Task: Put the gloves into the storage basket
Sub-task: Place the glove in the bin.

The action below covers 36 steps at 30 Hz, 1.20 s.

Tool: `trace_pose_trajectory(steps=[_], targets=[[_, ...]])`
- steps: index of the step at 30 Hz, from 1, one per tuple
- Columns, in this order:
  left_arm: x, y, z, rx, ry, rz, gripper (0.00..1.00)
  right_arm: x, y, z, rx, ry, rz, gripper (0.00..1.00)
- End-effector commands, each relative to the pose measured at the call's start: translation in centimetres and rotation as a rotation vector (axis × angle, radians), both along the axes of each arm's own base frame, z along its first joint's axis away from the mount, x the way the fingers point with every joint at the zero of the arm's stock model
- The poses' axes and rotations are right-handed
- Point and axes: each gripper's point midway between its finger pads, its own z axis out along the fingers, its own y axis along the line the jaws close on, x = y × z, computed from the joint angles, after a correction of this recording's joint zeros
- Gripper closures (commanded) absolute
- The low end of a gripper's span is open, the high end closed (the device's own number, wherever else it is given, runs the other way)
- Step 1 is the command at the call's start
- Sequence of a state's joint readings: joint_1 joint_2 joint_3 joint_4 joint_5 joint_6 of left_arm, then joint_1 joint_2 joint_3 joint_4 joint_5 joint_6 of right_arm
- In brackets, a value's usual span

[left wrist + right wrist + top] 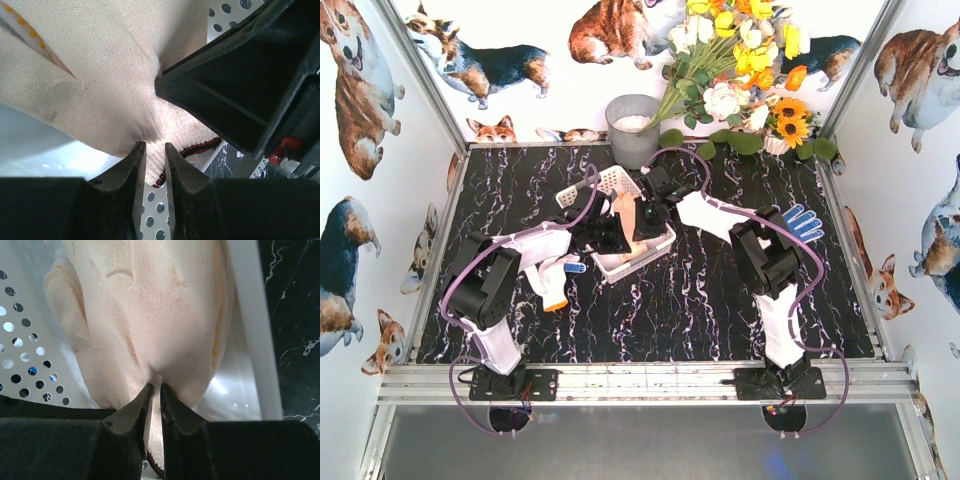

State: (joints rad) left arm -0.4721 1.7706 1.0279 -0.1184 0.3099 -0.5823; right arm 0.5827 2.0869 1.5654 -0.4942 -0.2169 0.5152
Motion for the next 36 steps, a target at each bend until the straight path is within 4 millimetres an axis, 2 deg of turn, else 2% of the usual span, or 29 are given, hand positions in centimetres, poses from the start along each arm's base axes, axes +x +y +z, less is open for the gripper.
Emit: trace_pose_trajectory(steps=[1,5,7,10,11,14,18,23,26,32,34,36], targets=[[0.0,0.0,1.3,-0.008,-0.032,-0.016,0.83,1.8,0.2,2.1,0.018,-0.054,-0.036,0.85],[-0.2,0.0,1.3,-0.007,-0.028,-0.019,0.83,2.0,0.6,4.3,0.057,-0.094,-0.017,0.82],[0.0,0.0,2.1,-0.011,-0.052,-0.018,0.82,2.1,0.7,6.1,0.080,-0.125,-0.006,0.78],[0.4,0.1,4.3,-0.023,-0.110,-0.016,0.78,1.8,0.6,8.7,0.103,-0.170,0.005,0.75],[0.5,0.2,5.8,-0.032,-0.146,-0.012,0.75,1.7,0.4,9.7,0.108,-0.187,0.005,0.74],[0.5,0.9,8.5,-0.024,-0.214,0.004,0.66,0.8,-0.7,12.5,0.113,-0.239,-0.004,0.71],[0.1,3.1,11.4,0.035,-0.281,0.059,0.55,-0.9,-2.9,15.0,0.103,-0.300,-0.029,0.66],[-2.1,7.6,13.2,0.151,-0.307,0.195,0.40,-3.5,-6.0,16.7,0.098,-0.350,-0.068,0.61],[-4.2,10.5,13.2,0.210,-0.297,0.285,0.35,-5.3,-7.9,17.2,0.090,-0.380,-0.090,0.58],[-9.4,16.3,9.5,0.395,-0.177,0.418,0.30,-9.3,-11.6,17.3,0.079,-0.414,-0.135,0.51],[-10.6,18.3,8.7,0.474,-0.162,0.457,0.29,-10.3,-12.7,16.7,0.063,-0.411,-0.155,0.51],[-11.3,19.6,8.3,0.531,-0.156,0.481,0.27,-11.5,-13.8,17.1,0.066,-0.427,-0.177,0.49]])
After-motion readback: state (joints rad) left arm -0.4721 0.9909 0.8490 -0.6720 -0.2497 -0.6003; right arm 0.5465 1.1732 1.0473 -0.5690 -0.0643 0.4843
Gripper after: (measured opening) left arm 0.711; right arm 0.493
